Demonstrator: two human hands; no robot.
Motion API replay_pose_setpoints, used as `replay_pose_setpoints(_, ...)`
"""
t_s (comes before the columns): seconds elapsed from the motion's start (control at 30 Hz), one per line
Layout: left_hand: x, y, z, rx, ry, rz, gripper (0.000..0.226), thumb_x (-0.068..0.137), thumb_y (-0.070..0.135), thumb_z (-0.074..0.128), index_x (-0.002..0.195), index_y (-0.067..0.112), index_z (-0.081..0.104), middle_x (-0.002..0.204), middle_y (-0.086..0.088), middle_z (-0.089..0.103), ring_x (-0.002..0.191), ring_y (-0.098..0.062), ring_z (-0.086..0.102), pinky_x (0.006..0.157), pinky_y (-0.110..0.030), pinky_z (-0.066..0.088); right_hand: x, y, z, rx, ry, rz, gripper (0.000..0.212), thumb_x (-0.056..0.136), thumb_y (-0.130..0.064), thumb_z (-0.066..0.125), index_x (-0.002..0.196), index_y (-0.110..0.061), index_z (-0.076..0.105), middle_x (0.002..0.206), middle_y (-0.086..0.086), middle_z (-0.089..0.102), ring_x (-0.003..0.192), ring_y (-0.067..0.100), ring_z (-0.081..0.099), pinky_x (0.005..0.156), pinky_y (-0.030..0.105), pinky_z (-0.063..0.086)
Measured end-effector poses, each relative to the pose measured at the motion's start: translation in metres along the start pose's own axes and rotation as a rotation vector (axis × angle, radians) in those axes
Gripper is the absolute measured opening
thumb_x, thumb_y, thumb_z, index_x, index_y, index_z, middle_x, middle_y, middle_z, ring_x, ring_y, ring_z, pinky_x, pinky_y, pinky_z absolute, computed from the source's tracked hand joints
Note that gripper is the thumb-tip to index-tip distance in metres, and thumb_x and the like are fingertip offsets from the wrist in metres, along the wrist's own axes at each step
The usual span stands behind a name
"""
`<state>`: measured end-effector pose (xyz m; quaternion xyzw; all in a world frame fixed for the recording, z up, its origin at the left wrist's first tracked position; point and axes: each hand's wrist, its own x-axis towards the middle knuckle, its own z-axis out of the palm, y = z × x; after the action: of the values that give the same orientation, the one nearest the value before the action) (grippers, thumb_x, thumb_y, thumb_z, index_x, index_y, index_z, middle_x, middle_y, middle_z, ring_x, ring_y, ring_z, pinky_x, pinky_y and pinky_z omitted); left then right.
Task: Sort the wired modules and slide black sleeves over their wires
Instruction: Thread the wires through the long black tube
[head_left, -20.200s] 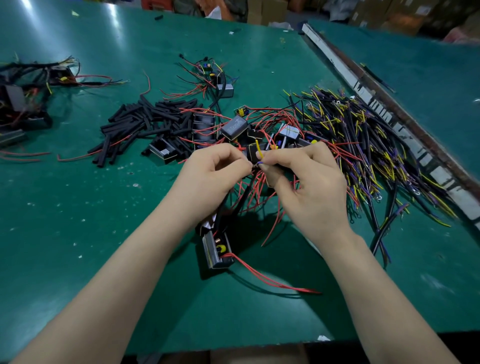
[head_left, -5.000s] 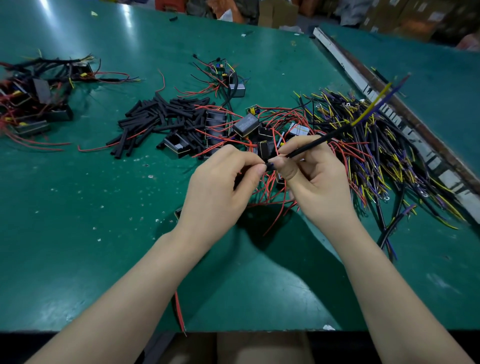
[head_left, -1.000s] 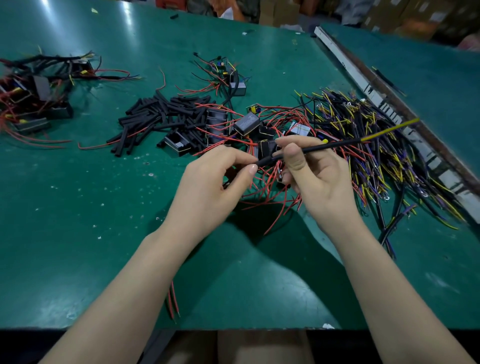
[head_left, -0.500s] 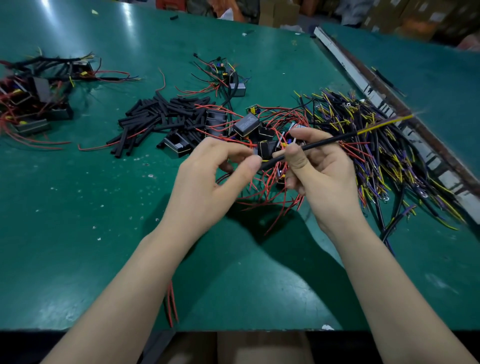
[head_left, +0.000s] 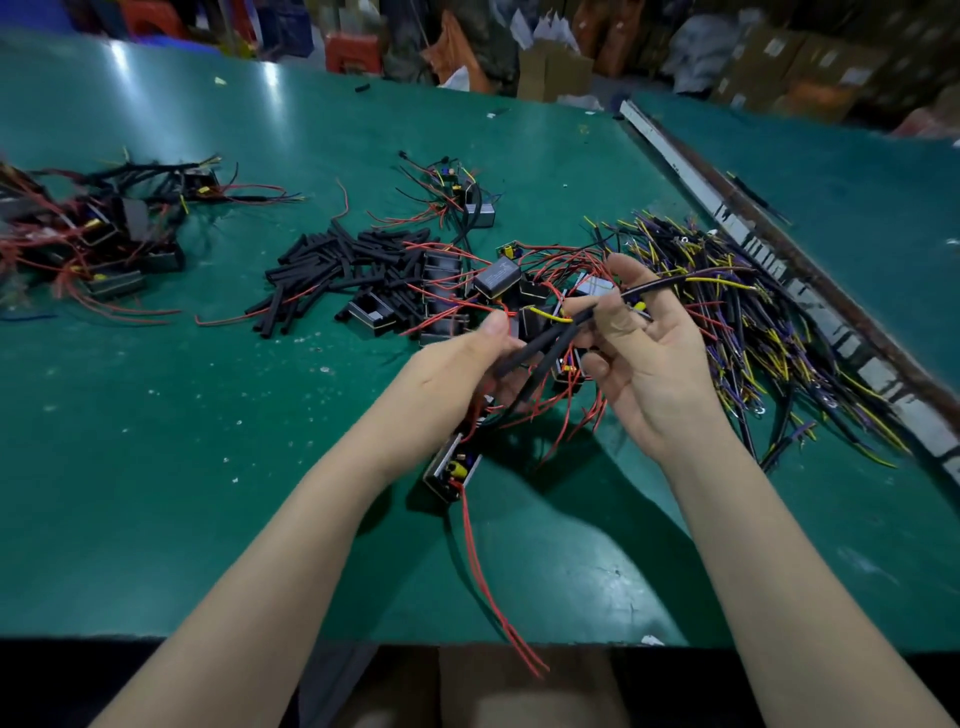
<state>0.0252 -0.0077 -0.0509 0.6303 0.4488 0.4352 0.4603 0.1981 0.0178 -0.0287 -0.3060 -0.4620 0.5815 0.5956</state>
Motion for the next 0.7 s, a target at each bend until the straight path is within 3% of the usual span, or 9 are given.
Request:
replay_pose_setpoints(0.1, -0.005, 0.006, -0.008, -0.171, 0.011, -0.057, 0.063, 0.089, 0.062, 0.022, 0.083, 0.03, 0.076, 0.082, -0.005, 0.075, 0.081, -0.016, 0.071, 0.073, -0.02, 0.052, -0.003, -0.003, 0.007, 0.035, 0.012, 0.009, 0.033, 0.081, -0.022, 0.059, 0.111, -0.021, 0.047, 0.08, 0.002, 0.073, 0.056, 0.006, 0.058, 0.048, 0.014, 0.04)
replay_pose_setpoints(0.27, -0.014, 0.008, -0.025, -0.196, 0.171, -0.042, 0.064, 0.097, 0.054, 0.02, 0.082, 0.026, 0.075, 0.09, 0.001, 0.075, 0.089, -0.01, 0.068, 0.078, -0.032, 0.041, -0.014, -0.014, 0.029, 0.121, -0.066, 0.01, 0.032, 0.079, -0.02, 0.06, 0.109, -0.022, 0.049, 0.08, 0.003, 0.073, 0.053, 0.006, 0.058, 0.051, 0.014, 0.045)
replay_pose_setpoints(0.4, -0.023, 0.017, -0.039, -0.25, 0.115, 0.009, 0.054, 0.089, 0.064, 0.034, 0.09, 0.027, 0.074, 0.1, 0.0, 0.073, 0.098, -0.012, 0.066, 0.083, -0.035, 0.041, -0.013, -0.03, 0.059, 0.14, -0.144, 0.007, 0.032, 0.079, -0.018, 0.06, 0.109, -0.02, 0.049, 0.078, 0.003, 0.073, 0.051, 0.005, 0.057, 0.049, 0.014, 0.047)
replay_pose_setpoints(0.5, -0.024, 0.03, -0.043, -0.242, 0.014, 0.11, 0.054, 0.085, 0.06, 0.038, 0.11, 0.022, 0.067, 0.105, -0.002, 0.072, 0.101, -0.019, 0.066, 0.09, -0.038, 0.047, -0.005, -0.035, 0.083, 0.139, -0.162, 0.012, 0.025, 0.085, -0.017, 0.059, 0.108, -0.019, 0.05, 0.077, 0.002, 0.072, 0.05, 0.003, 0.055, 0.047, 0.012, 0.045)
replay_pose_setpoints(0.63, -0.023, 0.054, -0.051, -0.371, 0.027, 0.12, 0.048, 0.087, 0.053, 0.038, 0.104, 0.017, 0.063, 0.079, 0.002, 0.07, 0.066, -0.014, 0.066, 0.076, -0.037, 0.054, 0.011, -0.032, 0.115, 0.199, -0.142, 0.071, 0.011, 0.095, -0.01, 0.054, 0.102, -0.018, 0.052, 0.076, 0.003, 0.072, 0.048, 0.003, 0.053, 0.04, 0.01, 0.04)
replay_pose_setpoints(0.7, -0.024, 0.063, -0.062, -0.46, 0.054, 0.087, 0.053, 0.092, 0.058, 0.033, 0.1, 0.013, 0.06, 0.06, 0.002, 0.059, 0.049, -0.013, 0.056, 0.06, -0.028, 0.053, 0.02, -0.028, 0.131, 0.227, -0.163, 0.098, 0.008, 0.096, -0.01, 0.054, 0.097, -0.018, 0.052, 0.077, 0.004, 0.072, 0.048, 0.004, 0.055, 0.039, 0.011, 0.04)
